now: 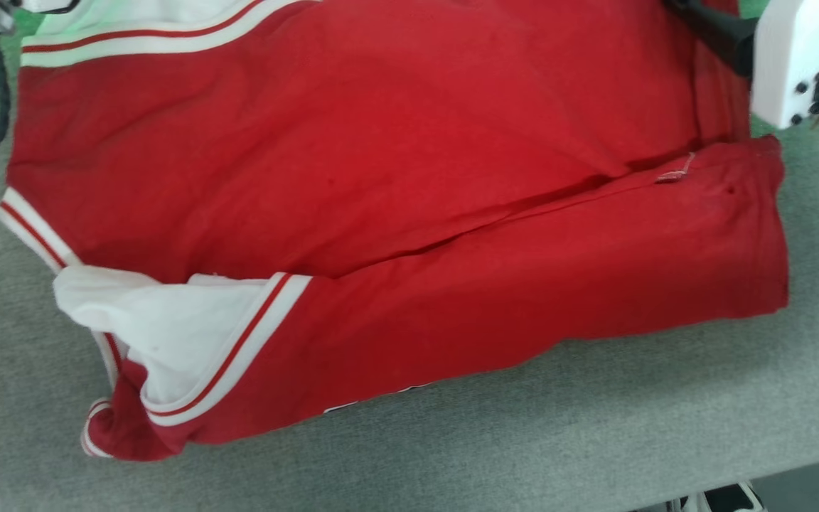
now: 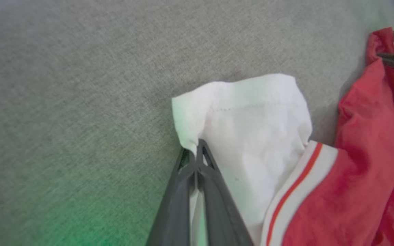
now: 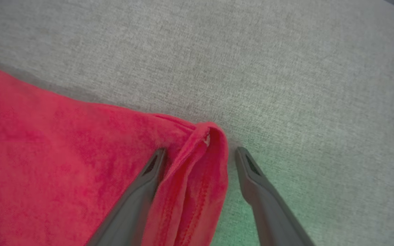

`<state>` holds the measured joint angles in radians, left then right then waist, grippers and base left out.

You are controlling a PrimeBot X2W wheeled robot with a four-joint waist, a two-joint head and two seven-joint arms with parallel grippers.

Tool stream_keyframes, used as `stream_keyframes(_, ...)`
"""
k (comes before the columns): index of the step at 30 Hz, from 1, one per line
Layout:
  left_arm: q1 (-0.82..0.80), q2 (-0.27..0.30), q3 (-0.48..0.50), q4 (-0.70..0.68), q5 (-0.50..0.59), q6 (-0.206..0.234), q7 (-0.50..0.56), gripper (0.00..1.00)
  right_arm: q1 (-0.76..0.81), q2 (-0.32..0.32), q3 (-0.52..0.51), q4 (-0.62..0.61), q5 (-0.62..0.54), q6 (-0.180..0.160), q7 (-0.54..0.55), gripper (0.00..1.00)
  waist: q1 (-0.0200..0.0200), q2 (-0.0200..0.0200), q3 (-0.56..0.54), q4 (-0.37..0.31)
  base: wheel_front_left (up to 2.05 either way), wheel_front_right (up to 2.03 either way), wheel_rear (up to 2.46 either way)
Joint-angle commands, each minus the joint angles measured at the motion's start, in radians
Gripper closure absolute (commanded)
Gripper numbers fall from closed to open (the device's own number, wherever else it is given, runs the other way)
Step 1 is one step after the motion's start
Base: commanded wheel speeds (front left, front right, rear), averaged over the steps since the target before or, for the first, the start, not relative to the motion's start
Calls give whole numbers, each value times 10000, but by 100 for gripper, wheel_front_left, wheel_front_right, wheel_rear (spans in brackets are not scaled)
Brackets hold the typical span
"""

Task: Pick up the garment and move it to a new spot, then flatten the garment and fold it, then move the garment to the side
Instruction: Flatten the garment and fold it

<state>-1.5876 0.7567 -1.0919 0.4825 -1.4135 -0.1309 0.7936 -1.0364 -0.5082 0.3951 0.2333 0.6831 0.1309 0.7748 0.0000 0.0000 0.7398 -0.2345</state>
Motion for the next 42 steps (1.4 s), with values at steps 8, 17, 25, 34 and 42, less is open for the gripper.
stream_keyframes(8,286,-209,-245,-199,-116,11,-694,100,335,-333,312,227,550,-3,666,100,0,0,-243,420,0,0,0)
stream_keyframes(17,835,-140,-308,-1321,-414,10,-2284,100,733,-749,-255,-209,830,-3,-316,100,0,0,-1487,1024,0,0,0)
stream_keyframes(25,2171,699,-689,-3683,-426,10,-3929,100,2212,-1334,-510,-709,1117,-3,-562,100,0,0,-2700,1586,0,0,0)
stream_keyframes(34,4707,2358,-1386,-6189,110,10,-7008,100,5137,-1977,-1913,-2063,1333,-2,-1090,100,0,0,-3277,2063,0,0,0)
stream_keyframes(42,6941,2986,-1690,-6774,191,10,-9270,100,7356,-1611,-3081,-3139,1050,-2,-1329,100,0,0,-3269,2176,0,0,0)
